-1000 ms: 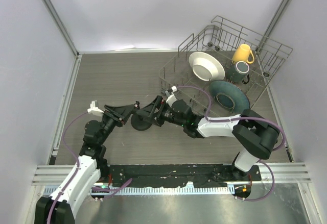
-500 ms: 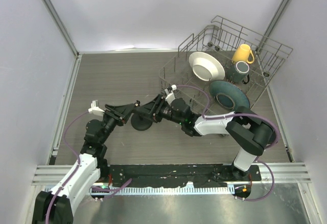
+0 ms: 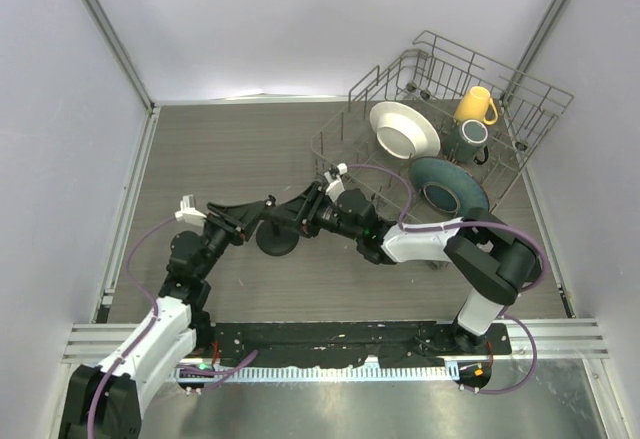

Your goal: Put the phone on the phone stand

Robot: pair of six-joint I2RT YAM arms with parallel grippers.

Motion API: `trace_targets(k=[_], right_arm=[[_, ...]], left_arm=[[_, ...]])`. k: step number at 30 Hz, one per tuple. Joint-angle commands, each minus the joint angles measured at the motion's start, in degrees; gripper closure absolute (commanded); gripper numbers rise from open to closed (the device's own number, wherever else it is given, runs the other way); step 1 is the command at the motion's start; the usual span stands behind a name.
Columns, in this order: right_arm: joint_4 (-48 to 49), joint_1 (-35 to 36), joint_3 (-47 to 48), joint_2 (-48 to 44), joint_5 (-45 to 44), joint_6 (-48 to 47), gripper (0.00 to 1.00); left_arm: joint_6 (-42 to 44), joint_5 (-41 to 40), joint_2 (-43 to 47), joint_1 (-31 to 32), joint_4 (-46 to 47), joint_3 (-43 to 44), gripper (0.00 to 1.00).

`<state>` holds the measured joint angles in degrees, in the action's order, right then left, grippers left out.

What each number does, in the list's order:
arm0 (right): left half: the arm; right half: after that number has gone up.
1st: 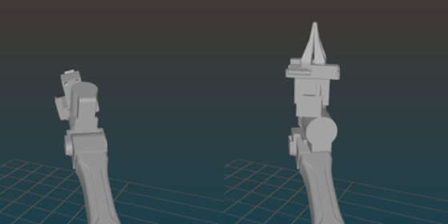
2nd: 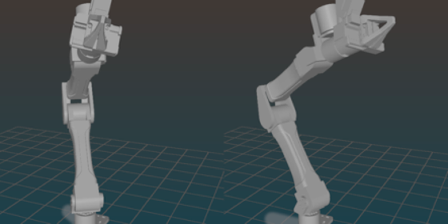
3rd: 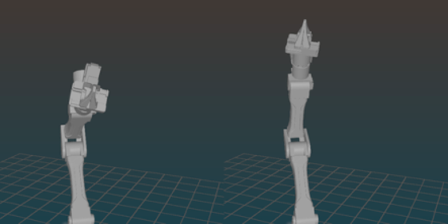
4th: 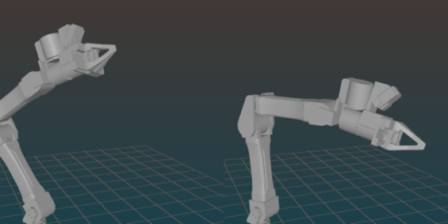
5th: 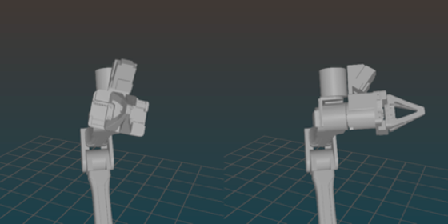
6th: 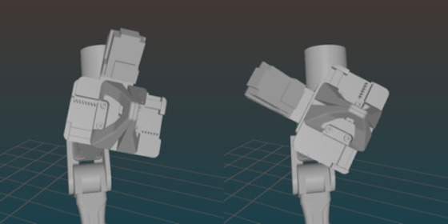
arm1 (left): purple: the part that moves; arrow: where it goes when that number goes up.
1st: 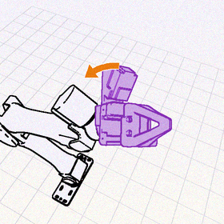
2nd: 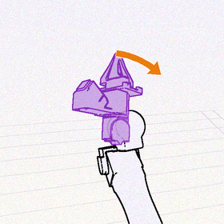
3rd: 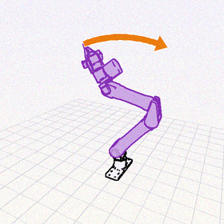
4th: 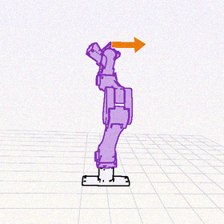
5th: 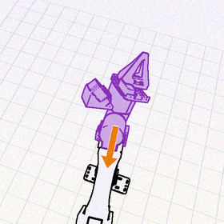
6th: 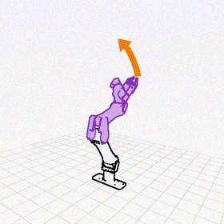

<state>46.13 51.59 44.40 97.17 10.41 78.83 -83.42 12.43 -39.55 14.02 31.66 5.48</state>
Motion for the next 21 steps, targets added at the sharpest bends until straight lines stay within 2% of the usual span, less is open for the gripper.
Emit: trace_targets(k=[1, 8, 12, 16, 21], right_arm=[[-1.83, -1.41, 1.47, -4.00, -1.19, -2.27, 0.99], [-5.00, -1.67, 2.53, -4.79, -0.92, -3.86, 0.99], [-4.82, -2.81, 2.18, -4.61, 0.13, -4.47, 0.99], [-11.81, -3.87, 4.72, -5.41, 1.71, -7.89, 0.99], [-13.96, -5.19, 6.31, -6.46, 3.38, -5.98, 0.99]], left_arm=[[6.07, -1.88, -7.55, 0.48, -11.72, -4.16, 1.00], [6.95, -1.70, -13.10, 0.83, -8.28, -4.68, 1.00], [7.48, -2.67, -10.82, 0.83, -11.87, -4.77, 1.00], [7.74, -4.25, -6.69, 0.83, -16.97, -4.86, 1.00], [8.80, -6.18, -4.83, 0.83, -18.65, -5.12, 1.00]])
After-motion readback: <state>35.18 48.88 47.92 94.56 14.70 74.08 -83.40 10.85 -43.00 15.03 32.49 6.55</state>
